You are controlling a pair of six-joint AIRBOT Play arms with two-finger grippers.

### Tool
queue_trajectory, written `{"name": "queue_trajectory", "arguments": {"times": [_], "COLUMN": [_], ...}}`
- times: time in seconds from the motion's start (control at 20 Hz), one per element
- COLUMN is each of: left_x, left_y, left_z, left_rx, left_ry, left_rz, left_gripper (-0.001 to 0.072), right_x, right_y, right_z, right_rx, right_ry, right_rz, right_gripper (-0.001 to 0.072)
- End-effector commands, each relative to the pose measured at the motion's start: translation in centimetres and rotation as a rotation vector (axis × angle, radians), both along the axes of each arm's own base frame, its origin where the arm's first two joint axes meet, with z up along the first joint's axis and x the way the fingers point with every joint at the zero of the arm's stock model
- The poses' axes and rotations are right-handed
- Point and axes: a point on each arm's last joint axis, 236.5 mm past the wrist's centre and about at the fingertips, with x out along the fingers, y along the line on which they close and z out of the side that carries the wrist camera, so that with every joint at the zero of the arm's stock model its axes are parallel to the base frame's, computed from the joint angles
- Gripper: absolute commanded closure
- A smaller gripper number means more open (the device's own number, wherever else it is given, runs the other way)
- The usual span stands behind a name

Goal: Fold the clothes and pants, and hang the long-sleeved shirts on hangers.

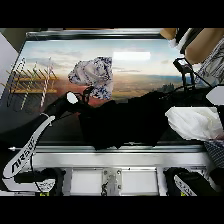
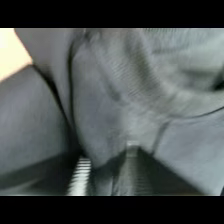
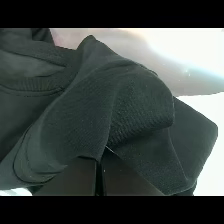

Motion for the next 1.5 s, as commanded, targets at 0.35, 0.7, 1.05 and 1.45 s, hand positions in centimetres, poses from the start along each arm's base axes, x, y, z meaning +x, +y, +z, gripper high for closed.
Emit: {"name": "queue_trajectory", "arguments": {"times": [0.35,0.7,1.05,1.45], "left_x": [10.7,-6.7,-9.6,6.1], "left_y": [5.7,9.7,11.5,10.2], "left_z": [31.9,60.9,62.1,44.9], "left_rx": [-0.197,-0.302,-0.350,-0.238], "left_ry": [-0.708,-1.447,-1.550,-1.098], "left_rz": [0.173,0.175,0.284,0.315], "left_gripper": [0.0684,0.0684,0.0684,0.0684], "right_x": [4.1,-4.5,-5.8,4.0], "right_y": [-2.3,-3.0,-2.9,-1.9], "right_z": [16.8,39.6,38.4,21.8], "right_rx": [-0.053,0.038,0.102,-0.007], "right_ry": [-0.478,-1.062,-0.973,-0.434], "right_rz": [-0.071,-0.117,-0.144,-0.099], "right_gripper": [0.0687,0.0687,0.0687,0.0689]}}
